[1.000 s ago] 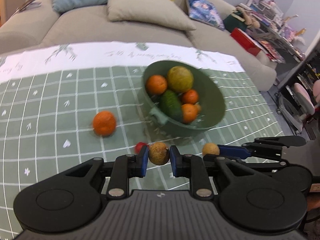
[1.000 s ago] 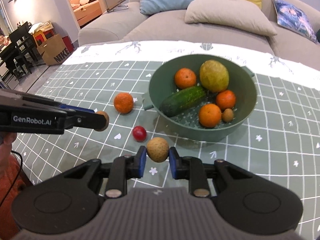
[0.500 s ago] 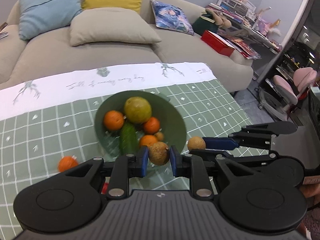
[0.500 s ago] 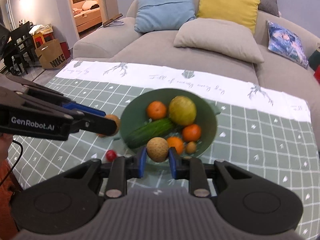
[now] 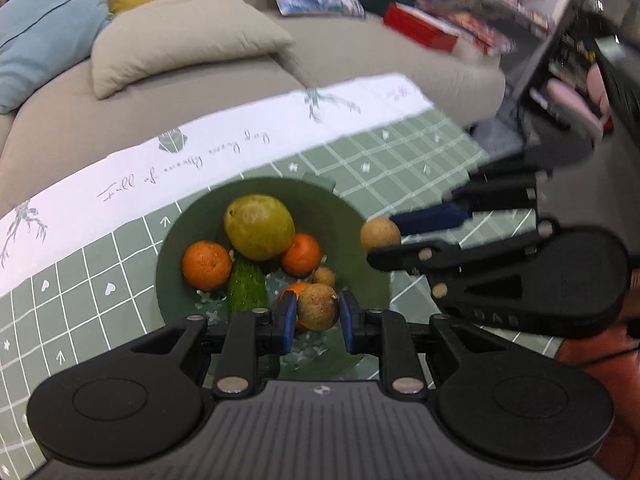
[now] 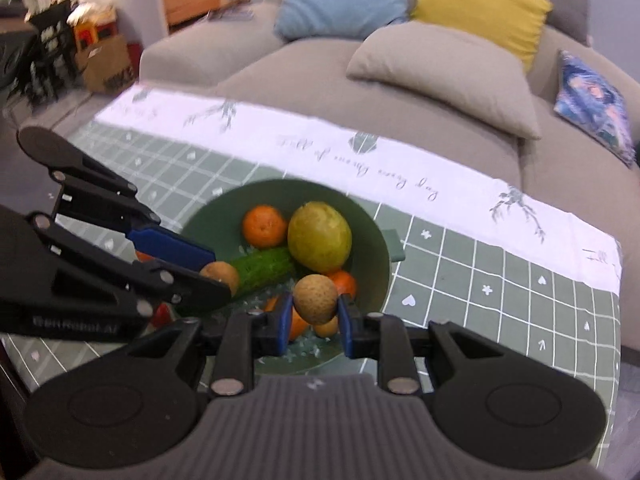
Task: Organize fruits
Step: 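Carry both kiwis in the two tools over the colander, then open both tools to drop the kiwis into the colander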
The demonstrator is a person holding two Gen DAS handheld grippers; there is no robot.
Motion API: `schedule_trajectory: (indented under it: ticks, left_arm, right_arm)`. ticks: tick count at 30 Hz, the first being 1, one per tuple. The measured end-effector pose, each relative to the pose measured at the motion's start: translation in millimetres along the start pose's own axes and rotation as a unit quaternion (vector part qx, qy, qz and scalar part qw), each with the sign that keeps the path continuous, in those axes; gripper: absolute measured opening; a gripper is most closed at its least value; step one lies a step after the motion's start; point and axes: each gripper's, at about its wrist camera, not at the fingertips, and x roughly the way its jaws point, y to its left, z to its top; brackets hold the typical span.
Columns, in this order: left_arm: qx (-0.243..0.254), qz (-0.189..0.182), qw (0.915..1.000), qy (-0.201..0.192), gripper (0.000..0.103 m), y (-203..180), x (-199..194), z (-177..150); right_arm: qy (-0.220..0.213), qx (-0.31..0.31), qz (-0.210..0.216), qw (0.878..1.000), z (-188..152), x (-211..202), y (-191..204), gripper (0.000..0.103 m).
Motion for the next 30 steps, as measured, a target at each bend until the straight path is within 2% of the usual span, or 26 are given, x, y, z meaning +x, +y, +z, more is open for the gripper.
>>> schedule_trajectory:
  ticks: [9, 16, 23, 30]
  left_arm:
    - [0.054, -0.006, 0.9963, 0.066, 0.025, -2, 41, -5]
    - [0.039, -0.037, 0.9932, 0.103, 0.025, 6, 60, 0]
    - [0.045, -0.039, 0.9914, 0.117, 0.025, 6, 71, -1]
    - [0.039, -0.036, 0.9929, 0.107, 0.027, 7, 67, -4]
  right_arm:
    - [0.087, -0.059, 0.048, 0.993, 5, 55, -6, 0.020]
    - [0.160, -0.109, 0.083, 0.978, 15, 86, -1, 0.020]
    - [0.199, -0.138, 0.090, 0.966, 20, 101, 1, 0.020]
    - [0.208, -0.139, 0.091, 0.964, 19, 110, 2, 0.020]
